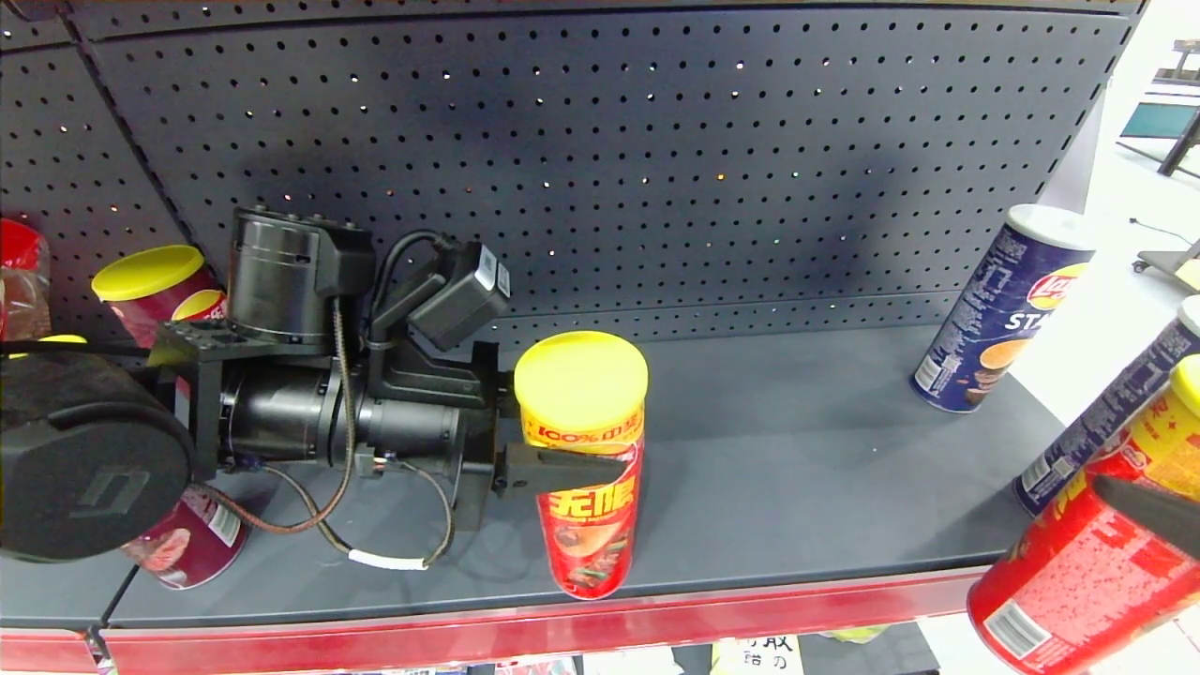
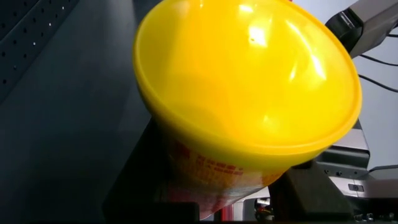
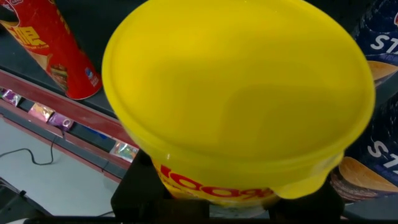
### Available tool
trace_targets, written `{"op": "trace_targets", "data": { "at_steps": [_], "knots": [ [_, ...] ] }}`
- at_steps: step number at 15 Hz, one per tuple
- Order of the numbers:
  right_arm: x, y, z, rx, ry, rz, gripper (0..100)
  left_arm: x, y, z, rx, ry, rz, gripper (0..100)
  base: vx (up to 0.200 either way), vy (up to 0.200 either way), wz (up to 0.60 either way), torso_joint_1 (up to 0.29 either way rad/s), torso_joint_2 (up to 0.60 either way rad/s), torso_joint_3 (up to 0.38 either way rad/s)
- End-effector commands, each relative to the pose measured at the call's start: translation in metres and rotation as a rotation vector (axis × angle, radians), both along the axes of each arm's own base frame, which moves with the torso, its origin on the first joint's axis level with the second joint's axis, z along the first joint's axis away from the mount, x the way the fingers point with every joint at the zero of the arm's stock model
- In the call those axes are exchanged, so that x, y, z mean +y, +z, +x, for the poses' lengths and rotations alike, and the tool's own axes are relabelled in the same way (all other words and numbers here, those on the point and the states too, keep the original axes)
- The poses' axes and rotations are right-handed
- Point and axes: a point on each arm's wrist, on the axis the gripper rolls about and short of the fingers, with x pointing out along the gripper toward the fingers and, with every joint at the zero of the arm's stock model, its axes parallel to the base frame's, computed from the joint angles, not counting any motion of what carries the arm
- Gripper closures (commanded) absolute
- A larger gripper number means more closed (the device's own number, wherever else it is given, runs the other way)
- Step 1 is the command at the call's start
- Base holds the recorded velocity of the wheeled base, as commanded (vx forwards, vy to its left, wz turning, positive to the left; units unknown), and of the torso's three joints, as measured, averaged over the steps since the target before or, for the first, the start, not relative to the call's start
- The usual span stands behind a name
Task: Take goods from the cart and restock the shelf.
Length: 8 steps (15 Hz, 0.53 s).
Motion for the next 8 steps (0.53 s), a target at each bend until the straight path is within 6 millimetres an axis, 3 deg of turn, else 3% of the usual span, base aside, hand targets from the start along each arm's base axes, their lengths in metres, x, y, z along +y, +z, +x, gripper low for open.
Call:
{"op": "trace_targets", "data": {
  "at_steps": [1,4,8],
  "knots": [
    [0.001,0.001,0.002,0.006,0.002,-0.001,100,0.000,0.001,0.000,-0.001,0.001,-0.001,100,0.000,0.000,0.00,0.000,0.00,0.000],
    [0.005,0.005,0.013,0.021,0.027,-0.010,100,0.004,0.003,-0.006,-0.005,0.003,-0.004,100,0.000,0.000,0.00,0.000,0.00,0.000],
    [0.022,0.015,0.047,0.043,0.091,-0.017,100,0.010,0.003,-0.015,-0.003,0.007,-0.003,100,0.000,0.000,0.00,0.000,0.00,0.000]
  ]
}}
